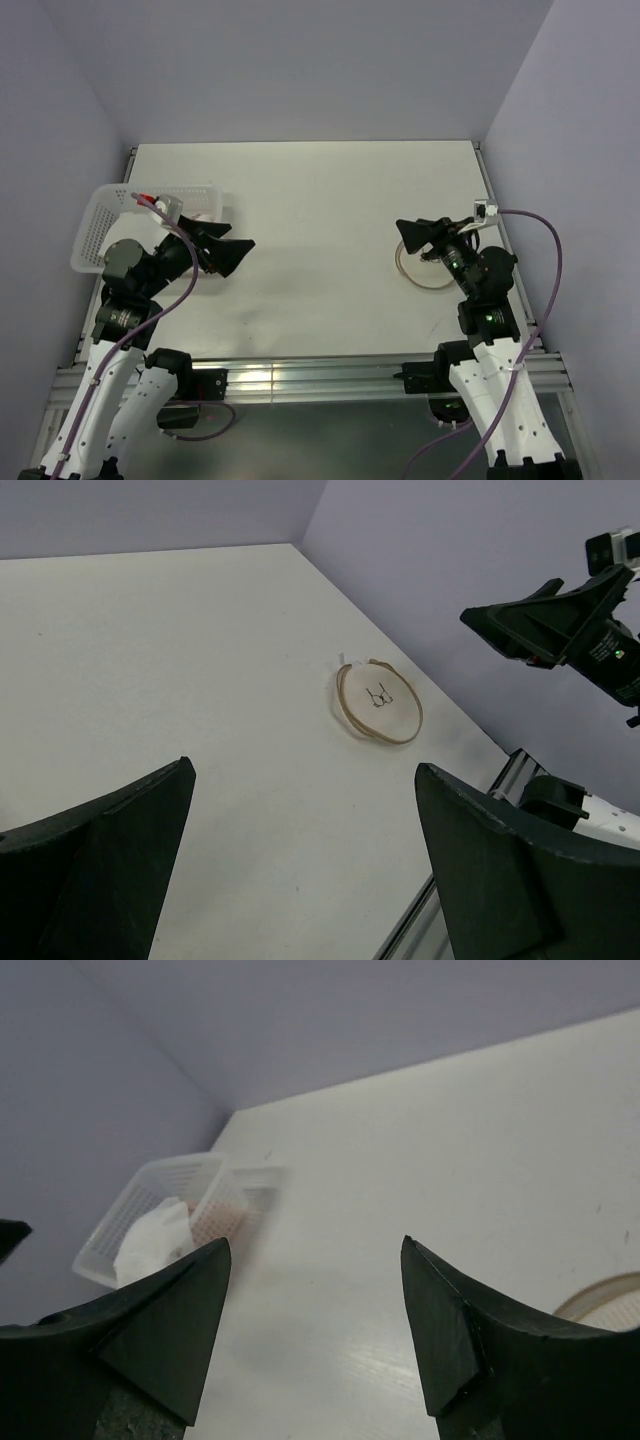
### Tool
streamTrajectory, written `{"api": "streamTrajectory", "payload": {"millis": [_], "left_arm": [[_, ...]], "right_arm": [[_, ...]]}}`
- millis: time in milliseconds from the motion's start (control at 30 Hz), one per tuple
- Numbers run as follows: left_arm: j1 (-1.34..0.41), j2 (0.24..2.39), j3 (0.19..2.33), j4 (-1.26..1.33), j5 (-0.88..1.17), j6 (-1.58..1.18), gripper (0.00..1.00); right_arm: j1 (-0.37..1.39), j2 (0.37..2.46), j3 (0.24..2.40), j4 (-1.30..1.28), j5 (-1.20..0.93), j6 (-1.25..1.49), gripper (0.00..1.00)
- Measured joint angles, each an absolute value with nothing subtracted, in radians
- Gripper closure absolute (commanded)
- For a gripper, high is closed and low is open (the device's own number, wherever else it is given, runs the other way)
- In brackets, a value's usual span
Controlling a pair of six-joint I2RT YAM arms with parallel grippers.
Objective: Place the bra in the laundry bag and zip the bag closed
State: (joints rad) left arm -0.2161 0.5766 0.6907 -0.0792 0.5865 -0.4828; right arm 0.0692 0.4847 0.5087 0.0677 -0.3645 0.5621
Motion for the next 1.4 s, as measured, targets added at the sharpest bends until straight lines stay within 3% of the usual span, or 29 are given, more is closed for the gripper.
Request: {"api": "streamTrajectory", "payload": {"millis": [167, 400, 667, 1200, 1300, 1400], "left_arm": [[-0.216, 0.554, 0.691, -0.089, 0.586, -0.482, 0.01], [-0.259, 0.516, 0.691, -0.103, 0.551, -0.466, 0.01], [-0.309, 0.475, 0.709, -0.142, 0.500, -0.457, 0.01], [-0.355, 0.450, 0.719, -0.171, 0.447, -0.446, 0.01], [-0.355, 0.450, 0.719, -0.171, 0.447, -0.446, 0.01], [-0.355, 0.450, 0.719, -0.171, 0.447, -0.445, 0.01]], "right_arm": [[0.125, 0.605, 0.497, 0.003, -0.327, 0.549, 0.28], [0.326, 0.778, 0.527, -0.206, -0.058, 0.513, 0.35], [0.329, 0.916, 0.558, -0.302, 0.134, 0.519, 0.39], [0.330, 1.155, 0.604, -0.356, 0.260, 0.524, 0.44], [0.330, 1.210, 0.622, -0.361, 0.257, 0.516, 0.52], [0.330, 1.262, 0.640, -0.361, 0.244, 0.503, 0.69]]}}
